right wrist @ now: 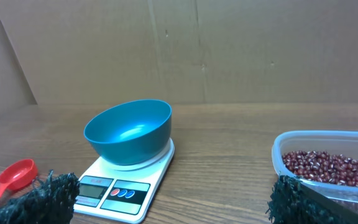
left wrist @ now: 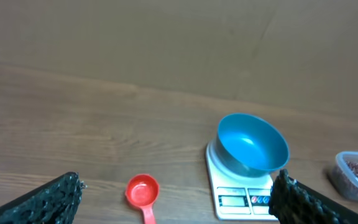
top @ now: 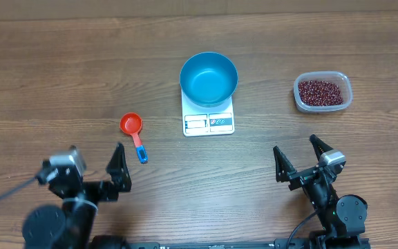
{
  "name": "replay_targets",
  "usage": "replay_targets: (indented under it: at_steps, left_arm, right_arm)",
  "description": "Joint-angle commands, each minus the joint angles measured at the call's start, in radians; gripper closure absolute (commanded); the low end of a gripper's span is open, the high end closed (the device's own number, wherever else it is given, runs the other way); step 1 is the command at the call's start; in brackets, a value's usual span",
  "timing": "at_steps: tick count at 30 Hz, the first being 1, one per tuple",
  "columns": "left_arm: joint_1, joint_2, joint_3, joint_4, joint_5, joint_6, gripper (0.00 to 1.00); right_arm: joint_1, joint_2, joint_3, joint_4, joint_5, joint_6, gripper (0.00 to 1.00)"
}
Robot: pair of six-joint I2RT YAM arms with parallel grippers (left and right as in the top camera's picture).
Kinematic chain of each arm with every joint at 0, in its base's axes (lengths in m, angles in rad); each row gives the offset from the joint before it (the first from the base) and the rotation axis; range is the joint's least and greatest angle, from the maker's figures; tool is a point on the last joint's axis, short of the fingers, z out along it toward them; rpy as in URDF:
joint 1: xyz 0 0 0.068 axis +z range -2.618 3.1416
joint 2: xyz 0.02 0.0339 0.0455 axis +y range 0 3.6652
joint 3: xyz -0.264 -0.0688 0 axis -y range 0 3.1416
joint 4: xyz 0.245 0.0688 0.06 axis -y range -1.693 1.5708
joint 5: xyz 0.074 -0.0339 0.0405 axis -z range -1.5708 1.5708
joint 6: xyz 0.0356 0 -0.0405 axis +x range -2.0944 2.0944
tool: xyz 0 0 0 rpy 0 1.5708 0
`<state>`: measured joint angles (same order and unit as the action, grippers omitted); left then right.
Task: Scoop item into bowl and weigh 150g on scale
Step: 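Raise the left arm and move the left gripper above the red measuring cup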
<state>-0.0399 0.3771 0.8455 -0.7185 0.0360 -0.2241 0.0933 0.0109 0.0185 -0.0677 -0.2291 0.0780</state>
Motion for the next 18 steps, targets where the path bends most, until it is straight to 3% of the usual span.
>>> replay_targets:
  at_steps: [1,7,18]
  left_arm:
    - [-0.006,0.179,0.160,-0.041,-0.026,0.075,0.00]
    - [-0.006,0.447,0.422,-0.162,-0.088,0.098,0.00]
    - [-0.006,0.817,0.914,-0.402,-0.069,0.102,0.00]
  right_arm:
    - [0.005,-0.008,-0.011,0.005,0.000,-0.001,0.00]
    - [0.005,-0.008,-0.011,0.005,0.000,-0.001,0.00]
    - [0.005,-0.008,-0.011,0.005,0.000,-0.001,0.00]
